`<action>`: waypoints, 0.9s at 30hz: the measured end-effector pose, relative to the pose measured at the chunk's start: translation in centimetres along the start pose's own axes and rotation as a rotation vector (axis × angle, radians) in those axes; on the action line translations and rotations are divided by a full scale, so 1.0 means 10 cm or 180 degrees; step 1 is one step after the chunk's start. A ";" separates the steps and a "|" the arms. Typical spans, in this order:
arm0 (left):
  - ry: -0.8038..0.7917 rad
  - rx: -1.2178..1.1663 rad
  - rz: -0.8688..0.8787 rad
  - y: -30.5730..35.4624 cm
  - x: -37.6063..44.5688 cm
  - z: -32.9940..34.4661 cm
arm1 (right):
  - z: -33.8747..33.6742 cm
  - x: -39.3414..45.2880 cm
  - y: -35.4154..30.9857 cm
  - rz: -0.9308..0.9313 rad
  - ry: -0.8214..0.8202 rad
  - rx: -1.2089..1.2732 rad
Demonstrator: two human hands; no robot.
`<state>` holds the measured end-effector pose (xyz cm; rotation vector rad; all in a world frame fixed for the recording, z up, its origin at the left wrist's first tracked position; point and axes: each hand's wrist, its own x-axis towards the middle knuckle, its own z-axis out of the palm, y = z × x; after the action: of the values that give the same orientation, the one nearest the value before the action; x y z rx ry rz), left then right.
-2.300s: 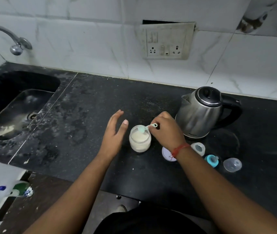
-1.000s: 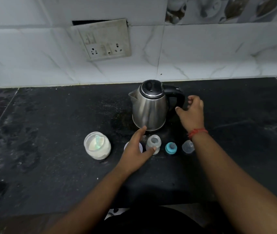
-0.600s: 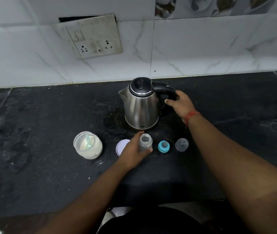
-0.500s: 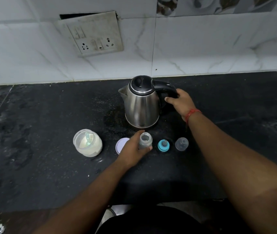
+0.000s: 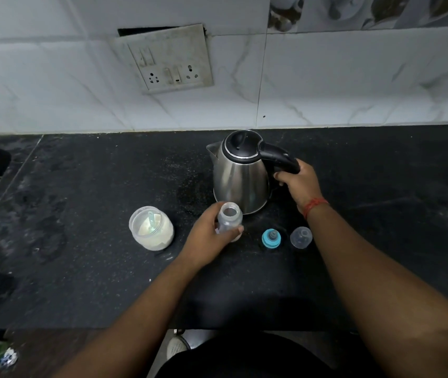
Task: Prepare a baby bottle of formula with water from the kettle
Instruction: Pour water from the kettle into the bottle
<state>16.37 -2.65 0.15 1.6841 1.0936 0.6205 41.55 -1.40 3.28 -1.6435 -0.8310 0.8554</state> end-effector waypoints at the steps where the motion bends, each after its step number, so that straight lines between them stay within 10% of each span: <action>1: 0.0063 -0.0045 0.0059 0.03 0.01 -0.03 | 0.01 -0.03 0.00 0.0020 0.0045 0.0051; 27: 0.0944 -0.0208 0.0399 0.33 0.27 -1.07 | 0.08 -0.71 -1.10 -0.0574 0.0892 0.0339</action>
<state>10.22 4.36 6.93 1.6471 1.1654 1.0007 36.17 -4.91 14.74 -1.5257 -0.7118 0.5200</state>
